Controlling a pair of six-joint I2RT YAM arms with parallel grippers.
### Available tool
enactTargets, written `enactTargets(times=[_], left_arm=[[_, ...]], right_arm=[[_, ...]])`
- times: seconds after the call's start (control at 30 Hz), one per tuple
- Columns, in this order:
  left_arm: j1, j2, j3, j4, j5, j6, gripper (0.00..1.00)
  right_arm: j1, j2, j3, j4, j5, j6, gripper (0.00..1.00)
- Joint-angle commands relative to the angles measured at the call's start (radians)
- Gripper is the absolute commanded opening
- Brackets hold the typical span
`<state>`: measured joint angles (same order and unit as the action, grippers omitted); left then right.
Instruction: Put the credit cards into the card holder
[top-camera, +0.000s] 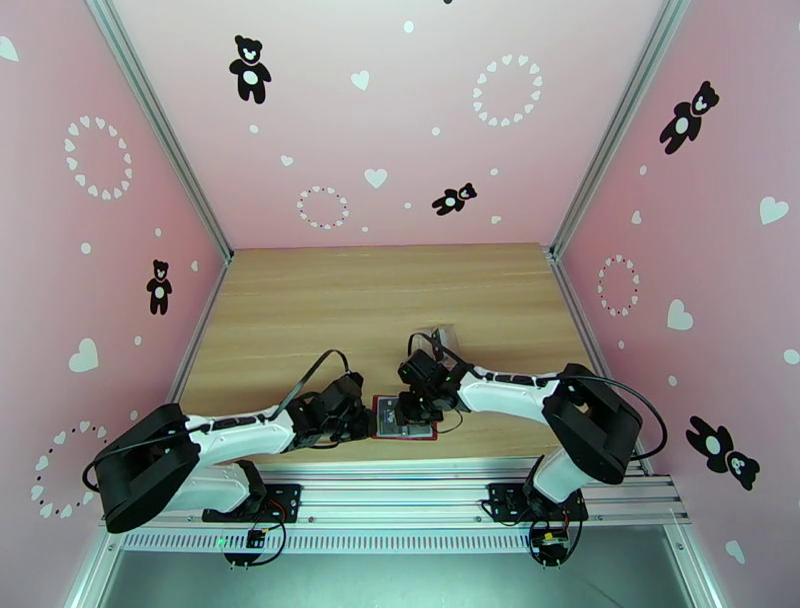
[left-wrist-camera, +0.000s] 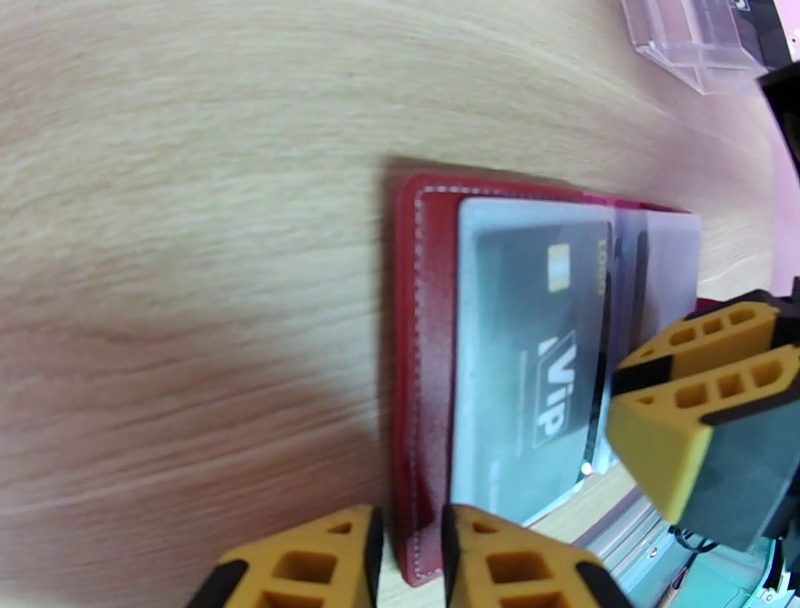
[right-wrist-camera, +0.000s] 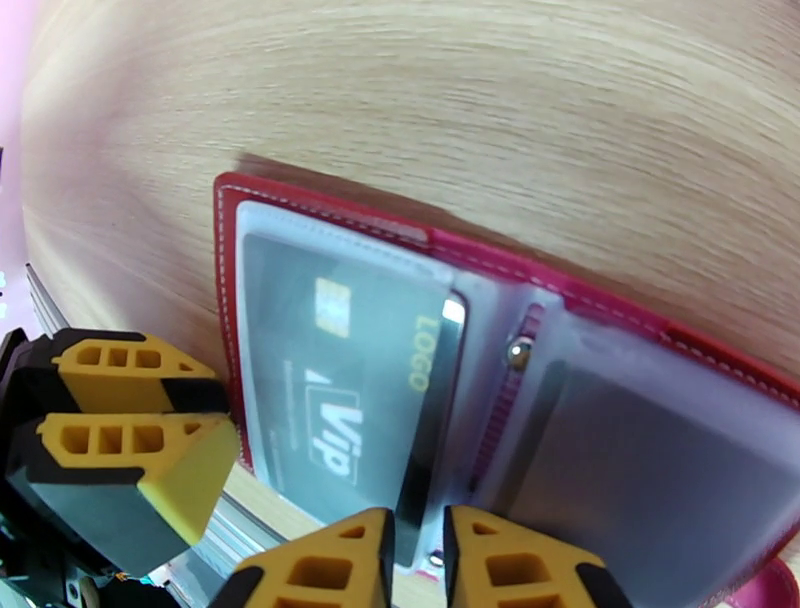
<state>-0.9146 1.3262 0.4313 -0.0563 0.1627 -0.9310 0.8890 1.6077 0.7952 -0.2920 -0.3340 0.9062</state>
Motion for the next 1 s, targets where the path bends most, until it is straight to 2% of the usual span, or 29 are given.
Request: enactTargets(times=[0.0,0.53,0.63,0.8,0.97], left_arm=[[-0.013,0.017,-0.023,-0.001,-0.01,-0.014,0.23],[-0.017,0.022,-0.02,0.02,-0.008,-0.025,0.21],[-0.017,0.006,-0.025,0.01,-0.014,-0.028,0.22],[-0.017,-0.06,-0.023,-0.048,-0.047,-0.025,0.23],[-0.017,-0.124,-0.019,-0.109,-0.085,-0.019,0.25]], right_arm=[[0.014,0.028,0.024,-0.009,0.009,-0.003,0.22],[0.028,0.033,0.052,0.024,-0.042,0.015,0.21],[0.028,0.006,0.086,-0.055,0.012,-0.02,0.23],[0.027,-0.06,0.129,-0.182,0.107,-0.072,0.32],[0.025,-0.159,0.151,-0.359,0.3,-0.117,0.36]])
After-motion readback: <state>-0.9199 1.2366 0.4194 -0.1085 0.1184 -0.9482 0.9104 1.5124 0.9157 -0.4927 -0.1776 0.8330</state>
